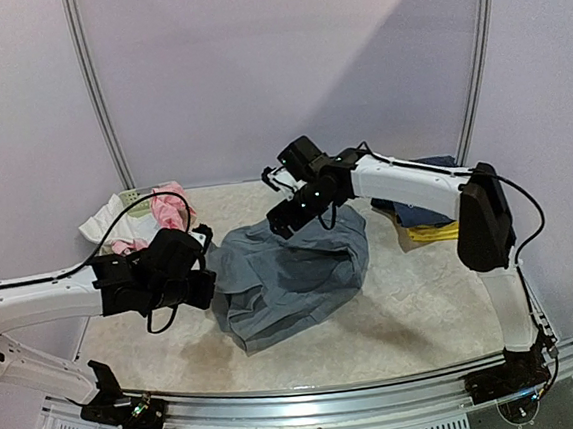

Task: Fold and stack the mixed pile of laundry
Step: Adjust the crumpled shirt at the center of the board.

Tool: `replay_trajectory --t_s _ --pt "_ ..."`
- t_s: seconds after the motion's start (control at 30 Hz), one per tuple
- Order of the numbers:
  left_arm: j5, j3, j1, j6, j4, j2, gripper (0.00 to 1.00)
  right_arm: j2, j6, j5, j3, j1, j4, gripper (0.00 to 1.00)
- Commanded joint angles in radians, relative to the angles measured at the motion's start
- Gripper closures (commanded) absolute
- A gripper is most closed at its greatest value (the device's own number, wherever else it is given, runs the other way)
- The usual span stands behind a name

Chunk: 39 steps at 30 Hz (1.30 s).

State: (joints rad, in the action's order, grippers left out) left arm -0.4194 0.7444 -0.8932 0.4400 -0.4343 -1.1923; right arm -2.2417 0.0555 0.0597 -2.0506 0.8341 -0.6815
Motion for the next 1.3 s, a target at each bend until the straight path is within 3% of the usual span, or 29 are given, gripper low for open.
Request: replay_trajectory --t_s 0.0,0.43,0.7,0.8,0.9,1.0,1.27 --pt "0.035 -0.027 0.032 0.018 0.117 -0.089 1.00 -0.135 -0.045 0.076 -0.134 0.030 -0.153 0.07" --pt "0.089 -0.074 0.058 0.035 0.273 -0.250 1.00 -0.288 -0.045 0.232 -0.216 0.031 -0.248 0.23" --pt "0.103 -0.078 0.072 0.025 0.317 -0.301 1.00 -0.302 -0.031 0.264 -0.214 0.002 -0.262 0.62" --pt "0.116 -0.071 0.078 0.018 0.341 -0.332 1.00 -0.290 -0.032 0.269 -0.212 -0.009 -0.264 0.83" --pt "0.124 -0.056 0.084 0.008 0.361 -0.371 1.00 -0.256 -0.024 0.278 -0.192 -0.016 -0.250 0.96" --pt "0.129 -0.036 0.093 0.003 0.374 -0.415 1.00 -0.203 -0.011 0.296 -0.148 -0.020 -0.227 1.00" --pt "0.143 0.006 0.118 -0.004 0.387 -0.509 1.00 0.032 0.060 0.313 0.114 -0.075 -0.092 1.00"
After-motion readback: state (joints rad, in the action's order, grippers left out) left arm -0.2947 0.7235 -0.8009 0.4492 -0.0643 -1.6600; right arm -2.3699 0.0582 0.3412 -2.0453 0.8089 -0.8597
